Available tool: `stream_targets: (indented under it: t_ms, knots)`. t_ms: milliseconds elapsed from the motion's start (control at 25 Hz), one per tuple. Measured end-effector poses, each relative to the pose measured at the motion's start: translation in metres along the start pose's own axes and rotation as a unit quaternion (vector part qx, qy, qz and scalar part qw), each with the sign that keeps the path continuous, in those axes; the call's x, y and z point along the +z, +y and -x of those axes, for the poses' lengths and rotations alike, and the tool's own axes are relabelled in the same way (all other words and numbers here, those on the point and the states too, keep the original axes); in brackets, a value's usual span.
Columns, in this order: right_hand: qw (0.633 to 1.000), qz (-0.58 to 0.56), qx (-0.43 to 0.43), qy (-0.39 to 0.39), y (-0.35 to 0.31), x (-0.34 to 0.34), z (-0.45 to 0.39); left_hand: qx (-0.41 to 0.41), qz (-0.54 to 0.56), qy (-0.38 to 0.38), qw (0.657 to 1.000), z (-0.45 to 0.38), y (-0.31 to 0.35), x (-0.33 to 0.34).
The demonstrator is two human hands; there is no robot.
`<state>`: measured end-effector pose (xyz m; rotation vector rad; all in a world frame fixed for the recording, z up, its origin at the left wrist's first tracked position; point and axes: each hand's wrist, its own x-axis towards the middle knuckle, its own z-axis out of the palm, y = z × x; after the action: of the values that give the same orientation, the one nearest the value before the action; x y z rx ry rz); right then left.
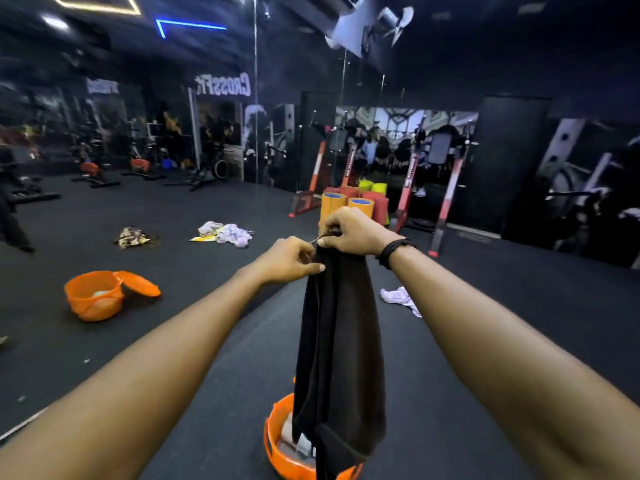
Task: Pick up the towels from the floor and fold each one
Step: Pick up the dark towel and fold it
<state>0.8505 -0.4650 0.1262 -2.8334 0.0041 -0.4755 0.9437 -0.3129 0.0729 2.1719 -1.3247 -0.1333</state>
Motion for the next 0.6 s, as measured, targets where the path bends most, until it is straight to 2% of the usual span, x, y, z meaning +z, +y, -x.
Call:
stream_targets:
  t_ms: [80,200,280,360,400,480,600]
  knots:
    - [0.999,-0.027,0.043,-0.009,0.030,-0.001,-0.009,0.008,-0.004,0.032,0.999,-0.040,-0.012,0.003]
    - [0.976,-0.077,0.154,-0.132,0.083,-0.003,-0.017,-0.011,0.044,0.142,0.989,-0.095,-0.034,-0.015]
    - [0.949,-0.054,0.233,-0.205,0.118,-0.006,-0.021,-0.047,0.054,0.194,0.978,-0.130,-0.058,-0.033]
    - [0.935,-0.035,0.277,-0.219,0.146,-0.009,-0.027,-0.095,0.055,0.228,0.967,-0.160,-0.089,-0.044]
    - [0.936,-0.041,0.284,-0.202,0.154,-0.009,-0.030,-0.118,0.071,0.238,0.961,-0.171,-0.104,-0.046]
    - [0.946,-0.095,0.277,-0.138,0.165,-0.008,-0.046,-0.140,0.119,0.214,0.959,-0.186,-0.129,-0.038]
    - [0.960,-0.168,0.213,-0.065,0.167,-0.008,-0.088,-0.136,0.159,0.081,0.975,-0.199,-0.142,-0.021]
